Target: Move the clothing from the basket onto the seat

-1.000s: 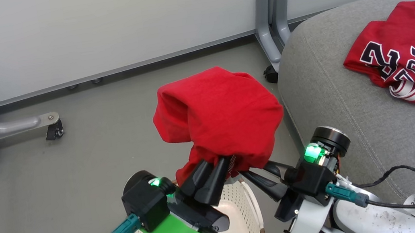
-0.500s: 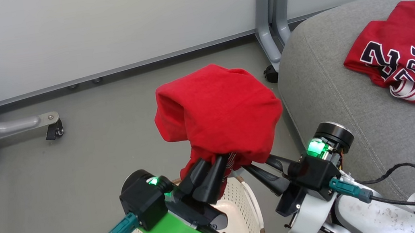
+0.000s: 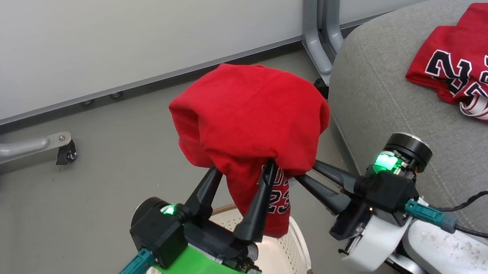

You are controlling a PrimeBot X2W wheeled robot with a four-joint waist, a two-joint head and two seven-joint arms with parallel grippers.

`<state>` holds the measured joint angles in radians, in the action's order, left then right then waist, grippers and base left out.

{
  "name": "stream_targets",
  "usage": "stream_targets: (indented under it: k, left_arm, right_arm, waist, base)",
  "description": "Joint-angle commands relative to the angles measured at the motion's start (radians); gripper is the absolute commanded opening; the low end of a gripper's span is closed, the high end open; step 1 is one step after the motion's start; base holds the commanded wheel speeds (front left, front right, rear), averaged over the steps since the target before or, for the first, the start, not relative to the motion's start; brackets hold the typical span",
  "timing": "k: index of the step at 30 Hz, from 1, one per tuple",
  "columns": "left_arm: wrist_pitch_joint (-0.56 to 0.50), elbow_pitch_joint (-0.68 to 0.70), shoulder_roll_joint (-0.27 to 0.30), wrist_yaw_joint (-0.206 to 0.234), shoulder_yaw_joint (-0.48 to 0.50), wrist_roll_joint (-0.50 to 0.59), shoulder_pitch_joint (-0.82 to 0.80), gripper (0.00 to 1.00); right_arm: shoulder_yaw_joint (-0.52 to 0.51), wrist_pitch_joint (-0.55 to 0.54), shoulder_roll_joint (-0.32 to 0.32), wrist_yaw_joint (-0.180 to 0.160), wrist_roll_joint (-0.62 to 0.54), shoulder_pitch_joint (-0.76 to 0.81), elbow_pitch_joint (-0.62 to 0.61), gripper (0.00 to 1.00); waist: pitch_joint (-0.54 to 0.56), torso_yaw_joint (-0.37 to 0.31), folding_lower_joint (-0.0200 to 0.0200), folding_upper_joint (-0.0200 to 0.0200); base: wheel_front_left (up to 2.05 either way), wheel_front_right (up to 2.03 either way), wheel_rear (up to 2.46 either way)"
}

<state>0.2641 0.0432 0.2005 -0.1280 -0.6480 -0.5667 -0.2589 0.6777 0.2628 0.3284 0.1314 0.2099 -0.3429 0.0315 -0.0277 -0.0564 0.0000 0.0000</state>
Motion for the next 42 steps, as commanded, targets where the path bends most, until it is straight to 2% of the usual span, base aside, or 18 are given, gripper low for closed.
stream_targets:
  k: [1, 18, 27, 33, 37, 42]
  left_arm:
    - [0.0, -0.003, 0.003, -0.004, 0.005, 0.005, 0.009, 1.0]
    - [0.0, -0.028, 0.022, -0.004, 0.068, 0.04, 0.068, 1.0]
    - [0.0, -0.082, 0.019, -0.004, 0.194, 0.057, 0.167, 1.0]
    - [0.0, -0.141, -0.018, -0.004, 0.307, 0.107, 0.243, 1.0]
    - [0.0, -0.207, -0.071, -0.004, 0.422, 0.144, 0.289, 1.0]
    - [0.0, -0.26, -0.113, -0.004, 0.506, 0.195, 0.32, 1.0]
  right_arm:
    - [-0.023, 0.003, -0.006, -0.001, -0.01, 0.018, -0.009, 0.0]
    - [-0.272, 0.003, -0.07, -0.001, -0.031, 0.106, -0.083, 0.0]
    - [-0.441, 0.003, -0.113, -0.001, 0.003, 0.154, -0.124, 0.0]
    - [-0.539, 0.003, -0.124, -0.001, 0.006, 0.189, -0.144, 0.0]
    - [-0.6, 0.003, -0.138, -0.001, 0.015, 0.217, -0.151, 0.0]
    - [-0.628, 0.003, -0.145, -0.001, 0.014, 0.243, -0.145, 0.0]
  waist:
    - [0.002, 0.001, 0.0, 0.0]
    - [0.014, 0.018, 0.0, 0.0]
    - [0.016, 0.036, 0.0, 0.0]
    - [0.018, 0.057, 0.0, 0.0]
    - [0.02, 0.071, 0.0, 0.0]
    - [0.022, 0.081, 0.0, 0.0]
  base:
    - [0.0, 0.0, 0.0]
    - [0.0, 0.0, 0.0]
    - [0.0, 0.0, 0.0]
    - [0.0, 0.0, 0.0]
    - [0.0, 0.0, 0.0]
    - [0.0, 0.0, 0.0]
